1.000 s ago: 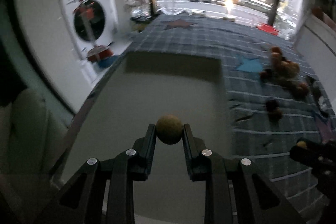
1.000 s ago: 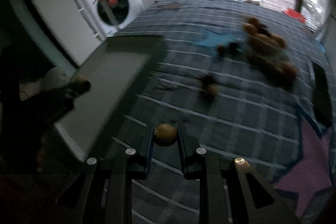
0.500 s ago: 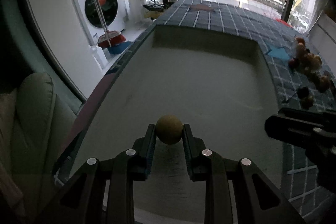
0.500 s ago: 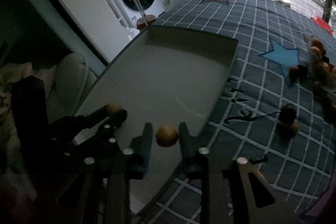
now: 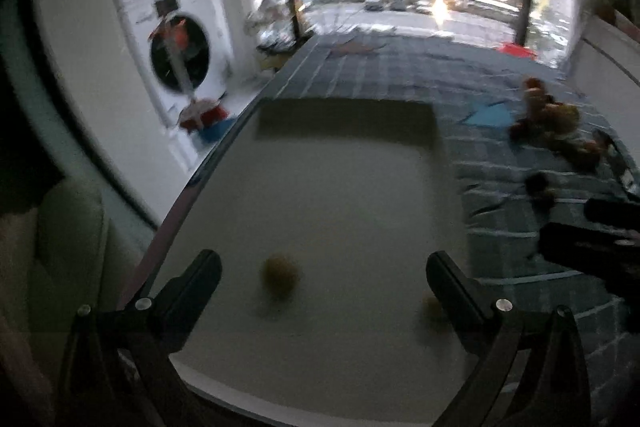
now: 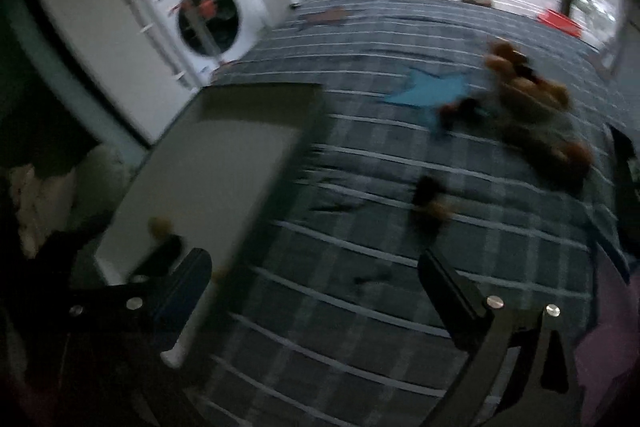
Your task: Organize fruits
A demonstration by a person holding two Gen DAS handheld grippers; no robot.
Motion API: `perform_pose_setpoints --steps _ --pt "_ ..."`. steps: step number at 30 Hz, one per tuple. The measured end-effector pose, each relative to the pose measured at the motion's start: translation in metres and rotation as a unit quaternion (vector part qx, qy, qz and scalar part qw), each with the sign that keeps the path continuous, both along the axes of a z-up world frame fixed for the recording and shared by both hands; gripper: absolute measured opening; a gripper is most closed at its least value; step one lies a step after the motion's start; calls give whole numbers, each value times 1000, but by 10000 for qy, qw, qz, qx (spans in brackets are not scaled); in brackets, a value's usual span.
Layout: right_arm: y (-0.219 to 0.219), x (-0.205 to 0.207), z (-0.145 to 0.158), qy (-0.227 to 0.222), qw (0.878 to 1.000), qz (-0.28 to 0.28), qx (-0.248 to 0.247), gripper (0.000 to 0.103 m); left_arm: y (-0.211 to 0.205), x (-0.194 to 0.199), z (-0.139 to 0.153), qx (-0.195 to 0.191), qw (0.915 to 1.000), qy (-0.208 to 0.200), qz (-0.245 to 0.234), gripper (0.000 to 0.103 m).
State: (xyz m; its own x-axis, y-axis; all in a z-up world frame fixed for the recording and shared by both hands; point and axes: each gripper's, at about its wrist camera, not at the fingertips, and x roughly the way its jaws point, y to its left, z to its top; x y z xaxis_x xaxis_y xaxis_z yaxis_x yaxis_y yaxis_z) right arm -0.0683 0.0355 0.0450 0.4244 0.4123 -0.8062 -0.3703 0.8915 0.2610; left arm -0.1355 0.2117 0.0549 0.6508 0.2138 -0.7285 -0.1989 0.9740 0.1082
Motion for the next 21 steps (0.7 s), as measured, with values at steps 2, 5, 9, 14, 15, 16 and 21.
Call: perform_pose_setpoints --steps 2,5,9,14,15,16,21 --pt "-23 2 -5 -13 9996 -276 -92 103 -24 1 9 42 9995 -143 -296 103" --pt "-67 8 -17 125 9963 -809 -271 103 -64 1 17 28 9968 -289 -748 103" --pt "-124 11 -37 321 9869 -1492 -531 103 -109 8 10 -12 9922 -207 -1225 103" --pt "-164 4 -54 125 9782 -1824 -985 103 -150 22 -22 7 9900 -24 -1409 103" --pt "-167 3 -54 87 9774 -1846 -1030 103 -152 26 -28 27 9905 12 -1372 103" --pt "-171 1 -55 24 9768 -1855 -1069 103 -151 26 -32 18 9909 54 -1345 103" --pt "-166 -8 -59 -314 9754 -1770 -1276 103 -149 28 -44 -107 9916 181 -1280 103"
